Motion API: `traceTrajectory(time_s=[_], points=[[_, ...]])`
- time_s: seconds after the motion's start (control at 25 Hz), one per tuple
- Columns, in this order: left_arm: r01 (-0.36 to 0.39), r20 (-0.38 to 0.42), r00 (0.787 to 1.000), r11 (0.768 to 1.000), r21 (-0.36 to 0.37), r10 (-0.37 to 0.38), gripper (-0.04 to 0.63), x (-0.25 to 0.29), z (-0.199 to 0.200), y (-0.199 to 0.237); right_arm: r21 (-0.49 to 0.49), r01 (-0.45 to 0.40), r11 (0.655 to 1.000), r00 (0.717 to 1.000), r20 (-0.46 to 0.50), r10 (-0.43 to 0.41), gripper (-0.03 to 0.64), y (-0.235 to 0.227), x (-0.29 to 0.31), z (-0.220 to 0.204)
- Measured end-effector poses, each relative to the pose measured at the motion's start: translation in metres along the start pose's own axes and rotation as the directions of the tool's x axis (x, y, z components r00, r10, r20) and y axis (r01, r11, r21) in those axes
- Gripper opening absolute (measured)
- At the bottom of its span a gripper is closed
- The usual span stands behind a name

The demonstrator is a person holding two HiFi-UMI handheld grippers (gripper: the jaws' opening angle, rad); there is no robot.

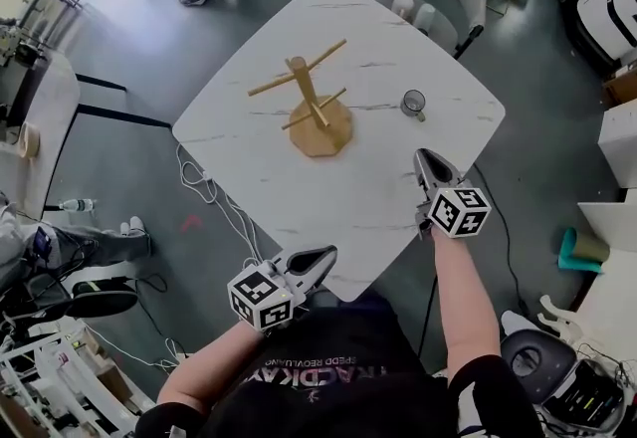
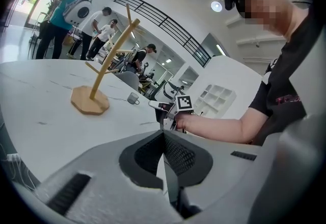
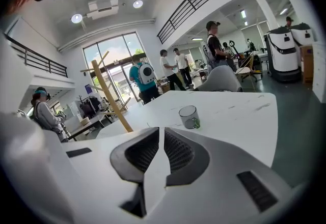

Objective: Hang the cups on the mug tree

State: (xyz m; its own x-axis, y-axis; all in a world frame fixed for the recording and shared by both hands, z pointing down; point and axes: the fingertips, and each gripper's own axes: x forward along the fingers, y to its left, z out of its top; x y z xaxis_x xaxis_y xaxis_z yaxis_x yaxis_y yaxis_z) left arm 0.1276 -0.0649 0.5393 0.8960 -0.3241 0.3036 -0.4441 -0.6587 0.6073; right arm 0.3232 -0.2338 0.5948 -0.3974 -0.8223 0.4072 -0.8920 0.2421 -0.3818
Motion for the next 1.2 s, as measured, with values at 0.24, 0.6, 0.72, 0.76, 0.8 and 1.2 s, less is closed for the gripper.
traceTrajectory(time_s=[0.24, 0.6, 0.72, 0.76, 0.8, 1.2], points=[[-0.028, 0.002, 1.000, 0.999, -0.018, 0.028, -0.003, 0.006, 0.005, 0.007, -0.076, 0.059, 0.995, 0.997, -0.048, -0.062, 0.028, -0.040, 0.029, 0.003], [-0.069, 0.006, 0.998, 0.997, -0.041, 0.070, -0.003, 0.008, 0.005, 0.015, -0.146, 0.102, 0.984, 0.983, -0.135, -0.122, 0.078, -0.080, 0.067, -0.001], [-0.076, 0.008, 0.997, 0.996, -0.042, 0.076, -0.003, 0.008, 0.005, 0.015, -0.167, 0.102, 0.981, 0.979, -0.159, -0.129, 0.080, -0.085, 0.076, -0.003], [-0.078, 0.009, 0.997, 0.996, -0.042, 0.079, -0.003, 0.008, 0.005, 0.014, -0.171, 0.101, 0.980, 0.978, -0.164, -0.129, 0.080, -0.086, 0.078, -0.003], [-0.081, 0.011, 0.997, 0.996, -0.043, 0.082, -0.003, 0.008, 0.005, 0.014, -0.174, 0.100, 0.980, 0.977, -0.168, -0.129, 0.080, -0.087, 0.080, -0.004], [-0.102, 0.019, 0.994, 0.993, -0.066, 0.104, -0.003, 0.004, -0.002, 0.016, -0.240, 0.107, 0.965, 0.960, -0.227, -0.163, 0.080, -0.092, 0.102, -0.009]])
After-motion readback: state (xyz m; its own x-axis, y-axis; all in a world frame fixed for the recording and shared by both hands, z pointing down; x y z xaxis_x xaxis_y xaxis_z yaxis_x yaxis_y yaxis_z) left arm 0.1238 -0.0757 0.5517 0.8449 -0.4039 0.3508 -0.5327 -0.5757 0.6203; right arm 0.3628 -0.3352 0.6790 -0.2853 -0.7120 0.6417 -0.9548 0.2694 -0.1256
